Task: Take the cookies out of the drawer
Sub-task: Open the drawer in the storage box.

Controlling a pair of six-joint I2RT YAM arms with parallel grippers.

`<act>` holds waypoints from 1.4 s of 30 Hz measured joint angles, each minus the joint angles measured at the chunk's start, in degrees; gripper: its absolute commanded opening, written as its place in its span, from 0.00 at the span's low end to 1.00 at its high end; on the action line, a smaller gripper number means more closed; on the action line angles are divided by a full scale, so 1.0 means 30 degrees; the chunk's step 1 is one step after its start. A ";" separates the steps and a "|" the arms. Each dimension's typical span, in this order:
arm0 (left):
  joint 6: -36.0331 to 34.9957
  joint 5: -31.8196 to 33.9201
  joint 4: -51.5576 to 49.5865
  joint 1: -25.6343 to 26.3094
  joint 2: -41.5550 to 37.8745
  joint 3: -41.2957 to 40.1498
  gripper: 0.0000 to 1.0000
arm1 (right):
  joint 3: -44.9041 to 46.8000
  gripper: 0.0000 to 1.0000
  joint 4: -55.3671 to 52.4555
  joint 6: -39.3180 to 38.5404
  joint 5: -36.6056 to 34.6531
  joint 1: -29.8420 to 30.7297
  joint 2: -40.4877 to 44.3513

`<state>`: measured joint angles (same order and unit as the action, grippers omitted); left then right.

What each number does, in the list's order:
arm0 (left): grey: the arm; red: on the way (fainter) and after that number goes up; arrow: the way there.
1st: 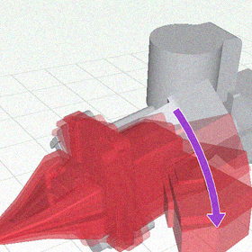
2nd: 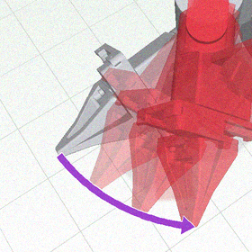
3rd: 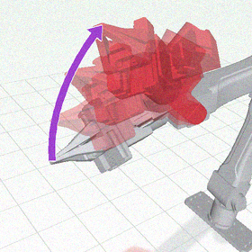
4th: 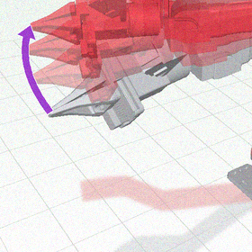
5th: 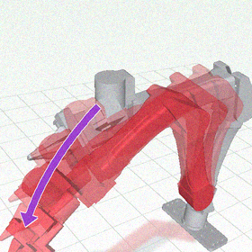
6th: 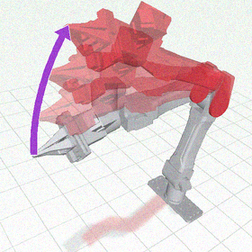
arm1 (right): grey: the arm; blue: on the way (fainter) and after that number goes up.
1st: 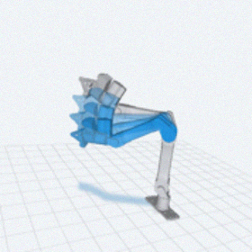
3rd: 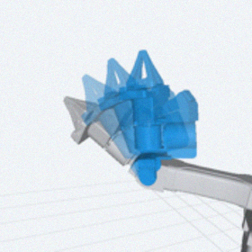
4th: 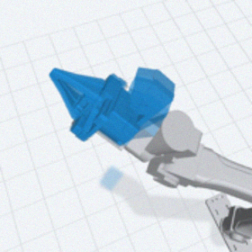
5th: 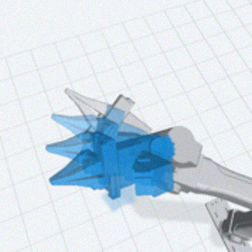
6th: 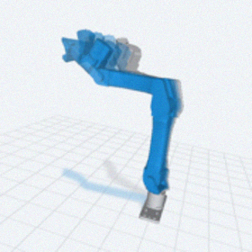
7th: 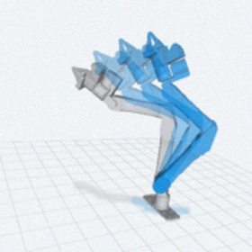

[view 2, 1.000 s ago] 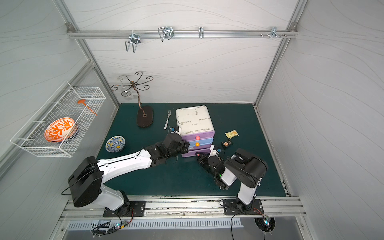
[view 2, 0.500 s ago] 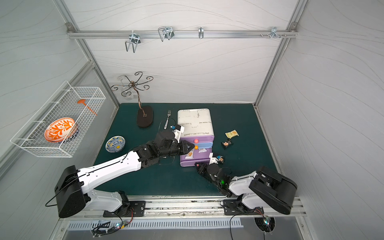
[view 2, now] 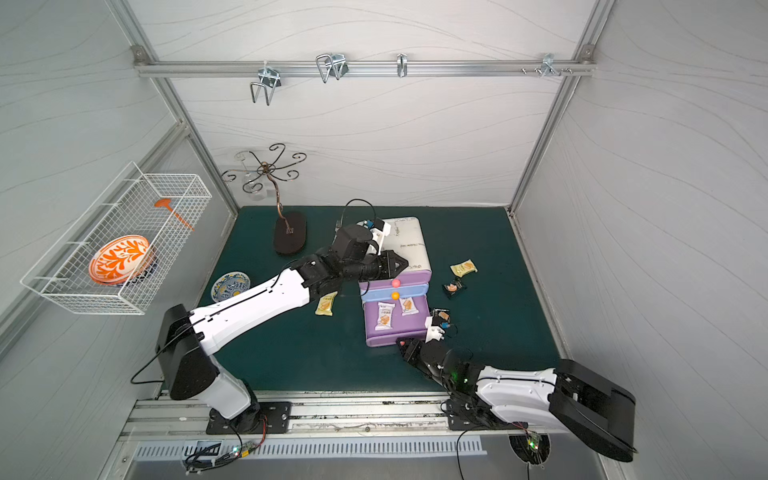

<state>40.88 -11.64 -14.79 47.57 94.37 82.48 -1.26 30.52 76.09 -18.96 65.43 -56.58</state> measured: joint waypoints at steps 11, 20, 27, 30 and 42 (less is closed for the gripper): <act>-0.1151 -0.0066 -0.0707 -0.0466 0.1530 0.1515 0.16 | 0.0087 0.11 -0.3198 0.1865 -0.2849 0.3220 0.2397; -0.1282 -0.0248 -0.0619 -0.0466 0.1530 0.1515 0.24 | -0.0357 0.35 -0.2637 0.2696 -0.4007 0.4269 0.0750; -0.1341 -0.0328 -0.0576 -0.0466 0.1384 0.1523 0.40 | -0.0576 0.68 -0.5442 0.2885 -0.3876 0.5064 0.2331; -0.1290 -0.0313 -0.0801 -0.0466 0.1122 0.1523 0.46 | -0.1020 0.73 -0.8371 0.3147 -0.3789 0.5756 0.4998; -0.1712 0.0911 -0.4648 -0.0488 -0.3869 0.1523 0.54 | -0.9675 0.81 -2.3693 0.2565 -0.3606 0.6637 1.1570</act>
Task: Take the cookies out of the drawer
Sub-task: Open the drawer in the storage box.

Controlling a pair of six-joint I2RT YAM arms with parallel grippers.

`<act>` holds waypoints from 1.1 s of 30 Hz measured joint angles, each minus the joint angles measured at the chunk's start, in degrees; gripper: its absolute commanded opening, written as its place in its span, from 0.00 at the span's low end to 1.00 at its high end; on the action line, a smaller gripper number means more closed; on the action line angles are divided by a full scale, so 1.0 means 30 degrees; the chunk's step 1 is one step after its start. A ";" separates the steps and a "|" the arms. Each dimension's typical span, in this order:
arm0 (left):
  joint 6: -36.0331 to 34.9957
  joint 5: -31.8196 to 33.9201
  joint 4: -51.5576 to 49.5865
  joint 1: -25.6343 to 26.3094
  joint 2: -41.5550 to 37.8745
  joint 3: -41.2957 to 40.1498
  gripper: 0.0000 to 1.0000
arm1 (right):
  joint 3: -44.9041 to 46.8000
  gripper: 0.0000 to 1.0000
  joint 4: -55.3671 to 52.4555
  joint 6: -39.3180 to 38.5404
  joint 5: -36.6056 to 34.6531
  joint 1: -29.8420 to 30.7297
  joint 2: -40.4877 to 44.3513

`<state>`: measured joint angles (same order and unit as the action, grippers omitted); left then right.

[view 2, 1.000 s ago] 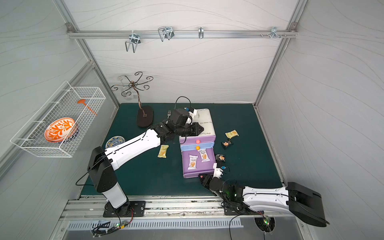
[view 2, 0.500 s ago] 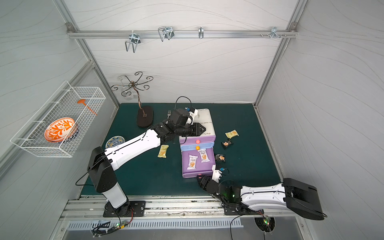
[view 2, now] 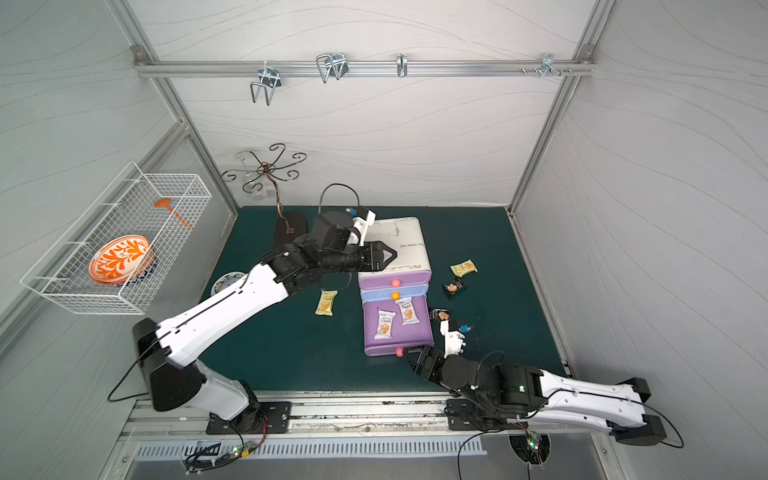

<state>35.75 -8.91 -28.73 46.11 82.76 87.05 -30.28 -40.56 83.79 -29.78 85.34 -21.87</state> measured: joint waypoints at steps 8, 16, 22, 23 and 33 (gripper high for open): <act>0.0015 0.1829 -0.2601 0.0058 -0.6455 -0.2973 0.54 | -0.8029 0.83 -0.7096 -0.6178 0.3745 -0.5282 -0.6295; 0.0838 0.3439 -0.5005 0.1180 -0.7198 -0.6375 0.54 | -1.0717 0.83 -0.7264 -1.4484 0.9799 -1.1081 -1.1781; 0.1326 0.4233 -0.5129 0.1275 -0.7737 -0.7526 0.54 | -1.0877 0.81 -0.5865 -1.7908 1.2167 -1.1103 -1.4892; 0.1333 0.4313 -0.5107 0.1275 -0.7766 -0.7526 0.54 | -1.0783 0.81 -0.5741 -1.8141 1.2247 -1.1103 -1.5147; 0.1530 0.4488 -0.4415 0.1282 -0.7803 -0.8444 0.53 | -0.9464 0.80 -0.4131 -1.9562 1.0783 -1.1191 -1.6313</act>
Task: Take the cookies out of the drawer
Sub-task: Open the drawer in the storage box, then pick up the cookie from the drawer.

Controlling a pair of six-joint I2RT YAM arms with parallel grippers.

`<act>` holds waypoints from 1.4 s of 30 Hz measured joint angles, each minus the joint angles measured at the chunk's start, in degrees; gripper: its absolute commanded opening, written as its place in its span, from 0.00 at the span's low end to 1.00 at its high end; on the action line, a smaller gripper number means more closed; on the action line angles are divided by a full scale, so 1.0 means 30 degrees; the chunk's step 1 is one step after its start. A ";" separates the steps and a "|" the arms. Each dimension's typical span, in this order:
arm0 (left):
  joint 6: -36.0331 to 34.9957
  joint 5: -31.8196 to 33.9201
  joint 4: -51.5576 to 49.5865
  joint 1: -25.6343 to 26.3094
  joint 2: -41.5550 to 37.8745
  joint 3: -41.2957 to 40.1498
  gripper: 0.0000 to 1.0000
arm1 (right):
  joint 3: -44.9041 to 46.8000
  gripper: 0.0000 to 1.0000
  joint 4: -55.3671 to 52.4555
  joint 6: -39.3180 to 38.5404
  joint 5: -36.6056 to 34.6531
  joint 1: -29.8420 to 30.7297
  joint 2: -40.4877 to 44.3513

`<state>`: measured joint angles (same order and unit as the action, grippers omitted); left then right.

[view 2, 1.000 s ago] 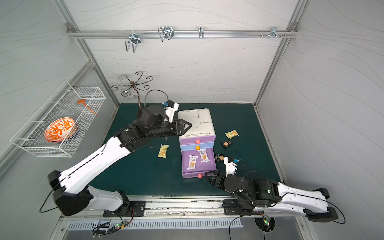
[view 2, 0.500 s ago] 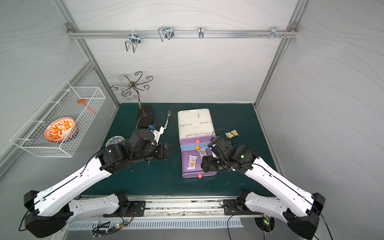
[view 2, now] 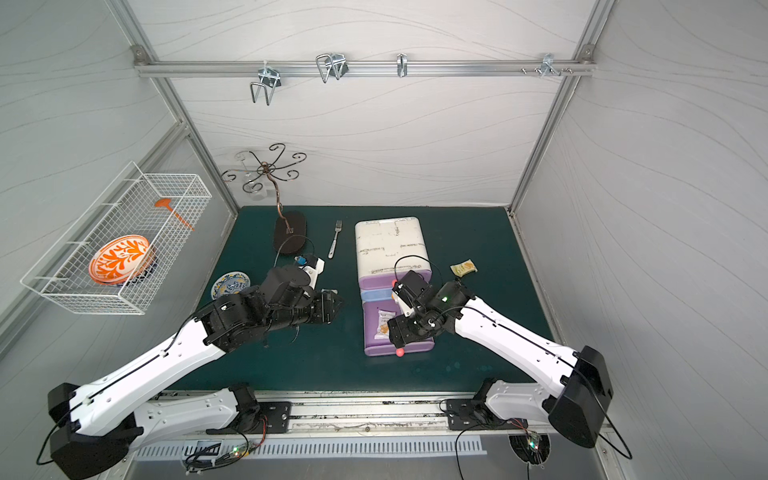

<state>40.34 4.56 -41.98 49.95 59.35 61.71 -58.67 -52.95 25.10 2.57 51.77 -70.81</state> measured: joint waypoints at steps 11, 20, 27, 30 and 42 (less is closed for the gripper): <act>0.0117 -0.0015 0.0867 0.0000 0.0124 -0.0933 0.53 | 0.1639 0.79 0.2652 -0.0488 -0.2280 -0.0546 -0.2149; 0.0109 -0.0058 0.1523 0.0000 0.0437 -0.1872 0.52 | 0.2484 0.77 0.5450 -0.0670 -0.4000 -0.0852 -0.3701; 0.0109 -0.0313 0.2178 0.0000 0.0816 -0.1909 0.51 | 0.4080 0.77 0.6929 -0.0029 -0.5268 -0.0678 -0.2994; 0.0095 -0.0532 0.2426 0.0000 0.1020 -0.1909 0.51 | 0.4415 0.77 0.7366 0.0131 -0.5923 -0.0372 -0.2266; 0.0940 -0.1406 0.2696 0.0918 0.1115 -0.2550 0.32 | 0.4408 0.76 0.7664 0.0357 -0.6623 0.0095 -0.1304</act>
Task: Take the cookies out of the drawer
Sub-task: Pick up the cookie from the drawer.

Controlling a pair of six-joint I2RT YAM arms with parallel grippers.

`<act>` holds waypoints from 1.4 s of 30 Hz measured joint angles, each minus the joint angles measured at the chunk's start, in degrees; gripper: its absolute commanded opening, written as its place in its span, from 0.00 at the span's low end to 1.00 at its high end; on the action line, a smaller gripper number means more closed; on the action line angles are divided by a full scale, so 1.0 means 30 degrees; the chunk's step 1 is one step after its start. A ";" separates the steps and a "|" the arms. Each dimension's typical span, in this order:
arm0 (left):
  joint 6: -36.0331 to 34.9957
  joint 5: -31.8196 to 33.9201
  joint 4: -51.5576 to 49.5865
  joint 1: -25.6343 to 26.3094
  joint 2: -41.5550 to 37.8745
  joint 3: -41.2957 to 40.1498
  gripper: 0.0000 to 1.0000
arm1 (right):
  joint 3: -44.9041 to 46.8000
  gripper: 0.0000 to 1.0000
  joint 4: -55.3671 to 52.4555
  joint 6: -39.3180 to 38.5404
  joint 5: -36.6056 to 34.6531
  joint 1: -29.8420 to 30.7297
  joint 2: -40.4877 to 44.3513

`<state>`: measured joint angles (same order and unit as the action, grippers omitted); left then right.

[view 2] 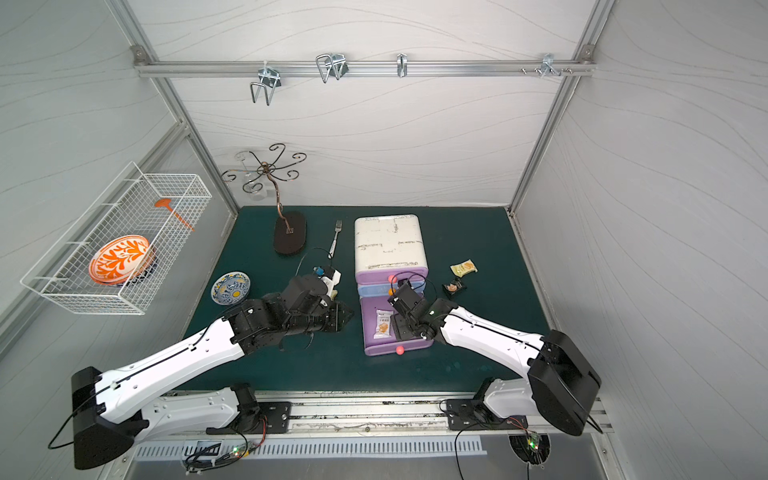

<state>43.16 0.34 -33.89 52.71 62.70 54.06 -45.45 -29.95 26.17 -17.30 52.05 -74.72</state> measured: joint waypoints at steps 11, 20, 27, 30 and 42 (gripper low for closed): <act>0.3883 0.1093 0.0772 0.4466 0.0648 -0.1581 0.30 | -0.0226 0.76 -0.0554 0.0328 0.0568 -0.0182 0.0787; 0.6506 0.2790 0.2157 0.6987 0.1938 -0.2171 0.27 | 0.0583 0.74 -0.0248 0.0248 0.0022 -0.0182 0.1020; 0.7184 0.3395 0.2987 0.7876 0.2820 -0.2055 0.19 | 0.0954 0.73 0.1005 0.0240 -0.0648 -0.0182 0.0401; 0.7504 0.3526 0.2994 0.8444 0.3060 -0.2055 0.16 | 0.0962 0.71 0.1617 0.0124 -0.0765 -0.0182 -0.0109; 0.8357 0.3949 0.3883 0.9318 0.3373 -0.2186 0.14 | 0.1778 0.62 0.4131 0.0073 -0.2025 -0.0182 -0.1974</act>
<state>68.23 12.19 -22.24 80.66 72.82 47.51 -40.12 -17.56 26.39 -23.38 51.51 -80.64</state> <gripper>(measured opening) 0.136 0.634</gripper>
